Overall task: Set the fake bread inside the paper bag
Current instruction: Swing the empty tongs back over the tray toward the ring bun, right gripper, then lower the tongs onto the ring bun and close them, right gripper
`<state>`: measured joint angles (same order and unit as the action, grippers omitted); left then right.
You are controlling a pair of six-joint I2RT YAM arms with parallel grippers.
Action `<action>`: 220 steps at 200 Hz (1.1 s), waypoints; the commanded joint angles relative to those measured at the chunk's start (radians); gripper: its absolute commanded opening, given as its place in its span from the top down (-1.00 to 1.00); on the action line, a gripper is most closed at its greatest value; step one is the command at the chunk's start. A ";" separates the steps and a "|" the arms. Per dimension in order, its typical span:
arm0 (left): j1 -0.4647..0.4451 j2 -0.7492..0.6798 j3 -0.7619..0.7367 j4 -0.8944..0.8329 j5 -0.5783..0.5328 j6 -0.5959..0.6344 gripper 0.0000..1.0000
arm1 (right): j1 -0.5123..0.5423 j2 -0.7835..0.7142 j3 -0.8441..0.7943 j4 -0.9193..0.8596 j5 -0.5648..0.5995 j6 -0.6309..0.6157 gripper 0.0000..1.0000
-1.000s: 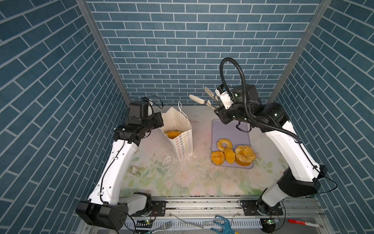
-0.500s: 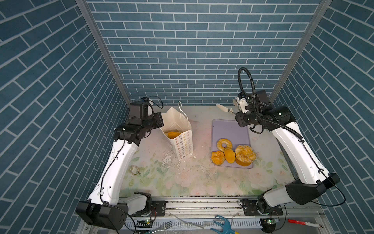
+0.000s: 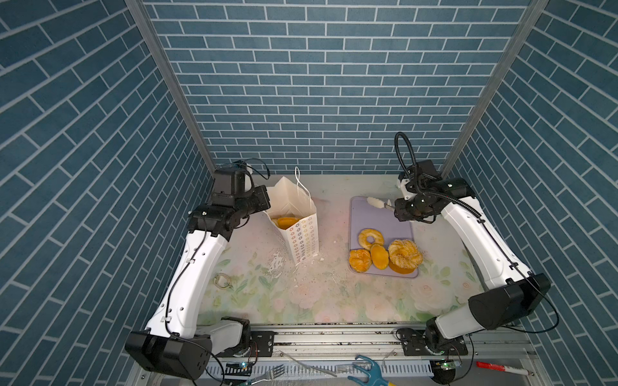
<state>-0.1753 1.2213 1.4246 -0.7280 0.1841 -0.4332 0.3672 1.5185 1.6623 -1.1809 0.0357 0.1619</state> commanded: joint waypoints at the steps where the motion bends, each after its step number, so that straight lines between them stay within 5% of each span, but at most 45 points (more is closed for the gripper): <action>1: -0.006 -0.001 0.016 -0.010 0.000 0.008 1.00 | 0.000 0.012 -0.021 -0.041 -0.063 0.039 0.05; 142: -0.006 0.002 0.011 -0.020 -0.009 0.010 1.00 | 0.014 0.151 -0.042 -0.125 -0.144 0.006 0.07; 220: -0.006 0.006 0.009 -0.022 -0.016 0.008 1.00 | 0.021 0.227 -0.047 -0.121 -0.078 -0.015 0.16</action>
<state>-0.1753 1.2224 1.4246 -0.7364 0.1768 -0.4328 0.3843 1.7287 1.6119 -1.2842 -0.0532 0.1558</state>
